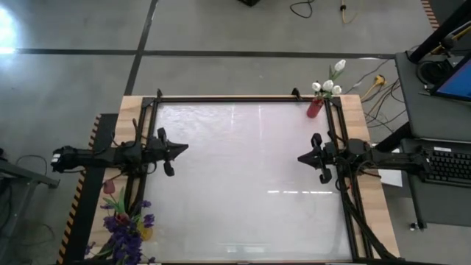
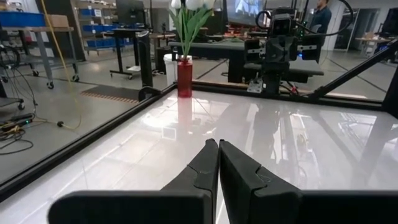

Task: Sort flowers into vase by color
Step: Return to Home Position

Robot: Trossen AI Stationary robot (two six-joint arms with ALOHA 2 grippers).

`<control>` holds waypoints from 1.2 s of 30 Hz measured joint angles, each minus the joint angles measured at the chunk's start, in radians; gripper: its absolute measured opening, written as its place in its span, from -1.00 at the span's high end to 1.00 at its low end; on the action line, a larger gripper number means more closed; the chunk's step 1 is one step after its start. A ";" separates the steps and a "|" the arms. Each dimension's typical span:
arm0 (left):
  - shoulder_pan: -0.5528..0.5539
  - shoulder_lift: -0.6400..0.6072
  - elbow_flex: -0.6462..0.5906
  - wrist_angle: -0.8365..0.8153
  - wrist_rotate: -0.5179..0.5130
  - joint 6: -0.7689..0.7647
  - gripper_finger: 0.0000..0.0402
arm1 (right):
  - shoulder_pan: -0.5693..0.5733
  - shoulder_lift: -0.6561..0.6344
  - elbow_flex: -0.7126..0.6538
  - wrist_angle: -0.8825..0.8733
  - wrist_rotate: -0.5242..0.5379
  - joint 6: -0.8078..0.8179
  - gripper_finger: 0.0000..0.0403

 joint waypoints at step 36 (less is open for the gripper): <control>0.000 0.079 0.000 0.000 0.000 0.000 1.00 | 0.000 0.000 0.002 0.005 0.001 0.000 0.91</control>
